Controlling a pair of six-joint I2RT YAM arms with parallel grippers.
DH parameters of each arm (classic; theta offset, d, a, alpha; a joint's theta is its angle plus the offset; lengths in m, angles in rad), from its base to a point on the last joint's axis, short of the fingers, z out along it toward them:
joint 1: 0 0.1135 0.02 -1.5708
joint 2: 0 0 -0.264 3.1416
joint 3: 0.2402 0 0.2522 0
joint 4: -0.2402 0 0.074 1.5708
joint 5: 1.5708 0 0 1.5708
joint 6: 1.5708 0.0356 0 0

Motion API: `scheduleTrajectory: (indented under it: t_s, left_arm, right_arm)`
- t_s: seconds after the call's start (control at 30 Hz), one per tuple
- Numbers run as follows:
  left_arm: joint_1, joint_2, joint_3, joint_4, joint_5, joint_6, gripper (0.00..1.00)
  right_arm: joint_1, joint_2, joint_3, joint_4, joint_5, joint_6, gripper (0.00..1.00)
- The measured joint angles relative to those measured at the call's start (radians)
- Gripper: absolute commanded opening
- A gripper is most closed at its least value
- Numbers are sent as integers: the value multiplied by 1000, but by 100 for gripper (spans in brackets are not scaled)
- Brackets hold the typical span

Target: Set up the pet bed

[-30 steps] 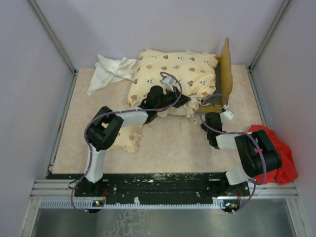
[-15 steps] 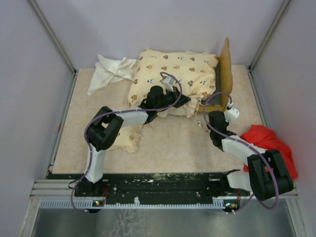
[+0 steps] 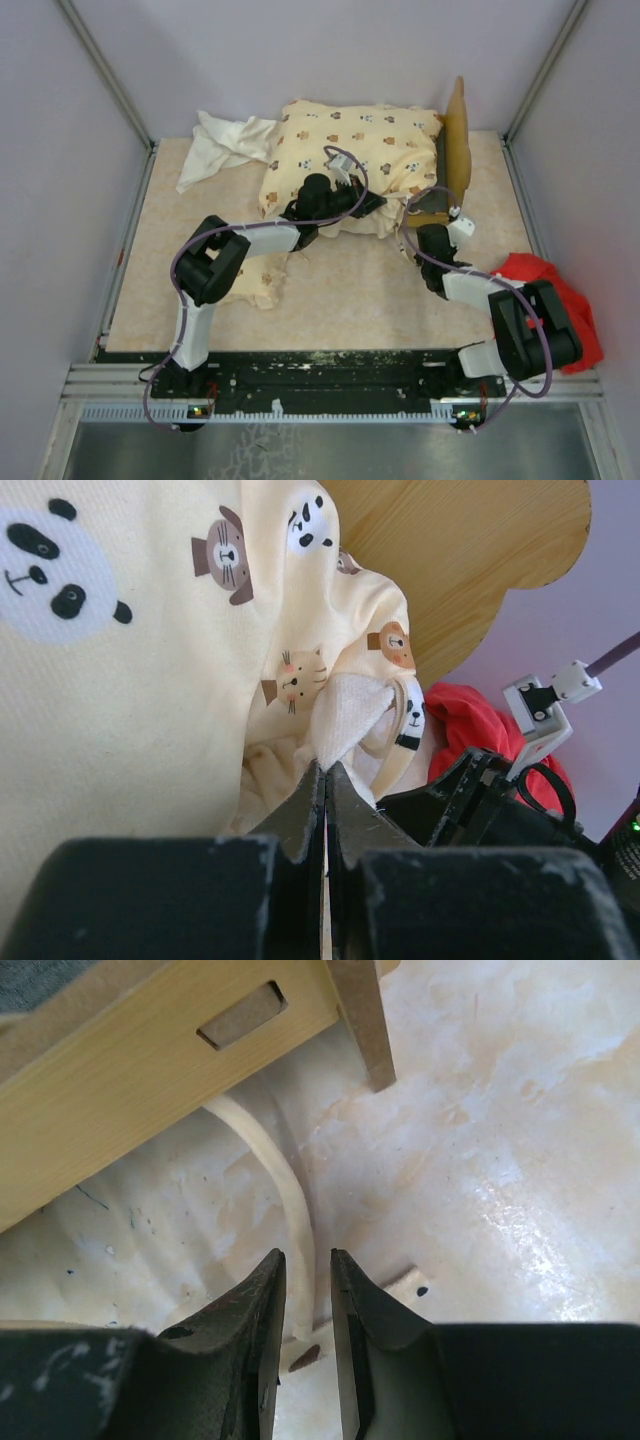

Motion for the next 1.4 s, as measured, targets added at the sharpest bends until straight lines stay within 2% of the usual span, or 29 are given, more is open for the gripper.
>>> scheduleTrajectory:
  t_s: [0.3,0.4,0.43,0.53,0.73,0.9,1.1,1.27,1.4]
  left_arm:
    - [0,0,0,2,0,-1,0]
    - [0,0,0,2,0,-1,0]
    - [0,0,0,3,0,-1,0]
    - [0,0,-4,4,0,-2,2]
    - [0,-27,-32,-17,5,3,31]
    - [-4,-158,-152,-28,18,43,38]
    - [-43,-296,-293,-8,50,111,39]
    - [-126,-301,-352,12,113,147,38]
    - [-186,-283,-362,35,147,164,33]
  right_arm:
    - [1,77,42,-26,-24,31,23]
    - [2,100,72,-51,-23,35,4]
    - [2,107,81,-58,-22,37,0]
    - [3,110,87,-74,-24,41,0]
    - [4,8,74,-104,-36,-13,0]
    - [4,-162,76,-131,-109,-103,0]
    - [4,-287,74,-220,-208,-148,0]
    - [4,-353,73,-308,-274,-153,0]
    - [4,-383,73,-401,-312,-141,0]
